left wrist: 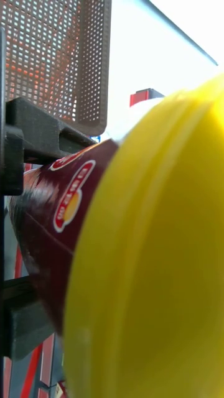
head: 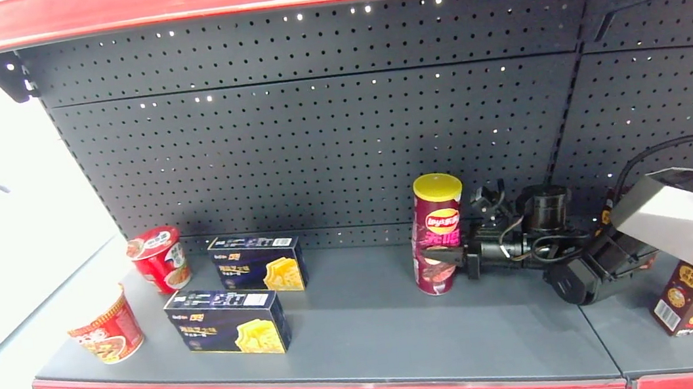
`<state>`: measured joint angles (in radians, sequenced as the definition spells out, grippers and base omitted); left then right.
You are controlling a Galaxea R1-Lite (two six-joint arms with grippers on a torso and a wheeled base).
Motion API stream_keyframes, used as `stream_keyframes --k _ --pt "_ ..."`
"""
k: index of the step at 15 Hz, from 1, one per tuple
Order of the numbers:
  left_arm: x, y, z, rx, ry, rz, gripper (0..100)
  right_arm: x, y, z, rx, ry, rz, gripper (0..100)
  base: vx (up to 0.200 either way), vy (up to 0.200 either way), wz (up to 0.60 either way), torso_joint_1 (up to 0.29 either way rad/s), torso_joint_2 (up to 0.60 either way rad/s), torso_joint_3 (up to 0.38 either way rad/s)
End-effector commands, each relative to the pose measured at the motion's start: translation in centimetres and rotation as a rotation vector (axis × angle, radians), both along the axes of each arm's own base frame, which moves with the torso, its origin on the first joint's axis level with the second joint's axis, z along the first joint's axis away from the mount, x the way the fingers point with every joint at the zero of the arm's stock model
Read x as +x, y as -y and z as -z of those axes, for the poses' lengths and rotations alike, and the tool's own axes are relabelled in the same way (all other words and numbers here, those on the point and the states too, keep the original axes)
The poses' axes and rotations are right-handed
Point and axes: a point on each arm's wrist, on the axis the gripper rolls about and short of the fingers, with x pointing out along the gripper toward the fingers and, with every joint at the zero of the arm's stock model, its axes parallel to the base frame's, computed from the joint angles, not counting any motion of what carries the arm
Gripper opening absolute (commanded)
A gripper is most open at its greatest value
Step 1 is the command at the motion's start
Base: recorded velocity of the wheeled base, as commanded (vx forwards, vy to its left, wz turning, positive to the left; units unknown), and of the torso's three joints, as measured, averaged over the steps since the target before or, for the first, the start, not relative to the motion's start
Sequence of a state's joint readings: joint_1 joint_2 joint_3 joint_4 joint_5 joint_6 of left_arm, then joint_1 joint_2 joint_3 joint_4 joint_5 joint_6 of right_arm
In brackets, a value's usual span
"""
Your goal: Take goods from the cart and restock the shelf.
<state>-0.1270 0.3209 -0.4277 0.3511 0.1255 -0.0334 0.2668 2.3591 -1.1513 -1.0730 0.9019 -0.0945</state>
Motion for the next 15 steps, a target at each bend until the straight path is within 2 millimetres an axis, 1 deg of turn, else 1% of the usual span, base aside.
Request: stream_keyframes --k 1,2,5,7,9,10,12,15 --pt "0.1 0.0 0.1 0.0 -0.004 0.0 0 -0.1 -0.1 -0.1 0.0 0.002 -0.002 0 0.0 0.0 0.0 0.0 0.0 0.0" --pt "0.1 0.0 0.2 0.001 -0.007 0.0 0 -0.1 0.0 -0.2 0.001 0.005 -0.002 0 0.0 0.0 0.0 0.0 0.0 0.0" --pt "0.2 0.0 0.7 0.003 -0.026 0.0 0 -1.3 0.2 -2.3 0.008 0.03 0.0 0 0.0 0.0 0.0 0.0 0.0 0.0" --pt "0.2 0.0 0.9 0.003 -0.029 0.001 0 -2.9 0.7 -3.8 0.005 0.036 0.029 0 0.0 0.0 0.0 0.0 0.0 0.0" --pt "0.2 0.0 0.8 0.002 -0.027 0.004 0 -4.8 0.9 -4.4 -0.013 0.026 0.095 0 0.0 0.0 0.0 0.0 0.0 0.0" --pt "0.1 0.0 0.8 0.002 -0.026 0.004 0 -5.4 0.8 -4.6 -0.015 0.028 0.107 0 0.0 0.0 0.0 0.0 0.0 0.0" --pt "0.3 0.0 1.3 0.004 -0.038 0.012 0 -7.6 0.7 -4.7 -0.006 0.053 0.1 0 0.0 0.0 0.0 0.0 0.0 0.0" --pt "0.2 0.0 1.2 0.002 -0.033 0.013 0 -10.2 1.1 -4.1 -0.003 0.06 0.087 0 0.0 0.0 0.0 0.0 0.0 0.0"
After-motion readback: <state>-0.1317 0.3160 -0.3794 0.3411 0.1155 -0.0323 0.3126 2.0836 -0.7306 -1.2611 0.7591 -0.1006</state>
